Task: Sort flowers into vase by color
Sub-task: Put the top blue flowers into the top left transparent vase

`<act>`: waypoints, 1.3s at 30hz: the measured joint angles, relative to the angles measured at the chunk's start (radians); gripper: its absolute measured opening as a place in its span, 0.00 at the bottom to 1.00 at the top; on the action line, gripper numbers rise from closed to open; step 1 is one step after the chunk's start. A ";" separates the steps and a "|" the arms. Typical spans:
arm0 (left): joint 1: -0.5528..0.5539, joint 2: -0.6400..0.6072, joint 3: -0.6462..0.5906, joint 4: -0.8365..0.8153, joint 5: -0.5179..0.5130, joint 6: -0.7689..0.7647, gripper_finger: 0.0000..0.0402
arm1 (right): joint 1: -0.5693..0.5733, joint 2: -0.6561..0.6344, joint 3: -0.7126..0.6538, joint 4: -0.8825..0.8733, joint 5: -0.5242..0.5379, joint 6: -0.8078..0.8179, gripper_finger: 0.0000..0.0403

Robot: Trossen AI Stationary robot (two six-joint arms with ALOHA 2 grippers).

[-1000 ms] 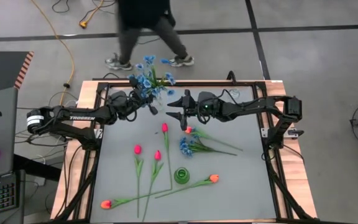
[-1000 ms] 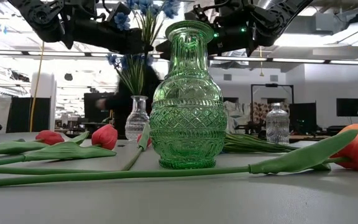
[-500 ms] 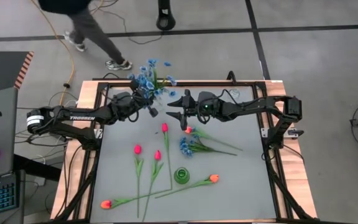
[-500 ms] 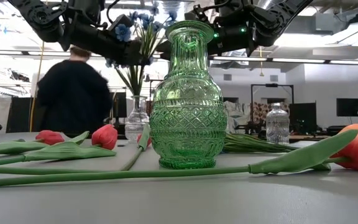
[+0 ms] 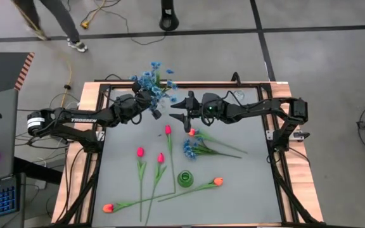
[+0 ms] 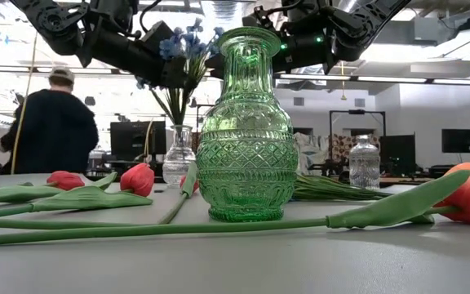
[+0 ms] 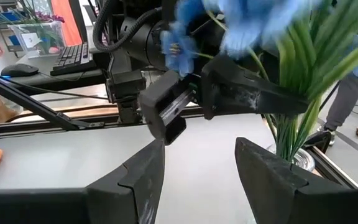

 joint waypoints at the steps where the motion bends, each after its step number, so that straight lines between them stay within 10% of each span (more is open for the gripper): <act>1: -0.002 -0.008 0.000 -0.019 -0.019 0.000 0.33 | 0.000 0.000 0.000 0.000 0.000 0.000 0.55; 20: -0.054 -0.223 0.000 -0.386 -0.094 -0.067 0.39 | -0.019 0.000 0.000 0.004 0.000 0.034 0.55; 39: -0.046 -0.053 0.000 -0.333 -0.109 -0.056 0.42 | -0.019 0.000 0.000 0.007 0.000 0.035 0.55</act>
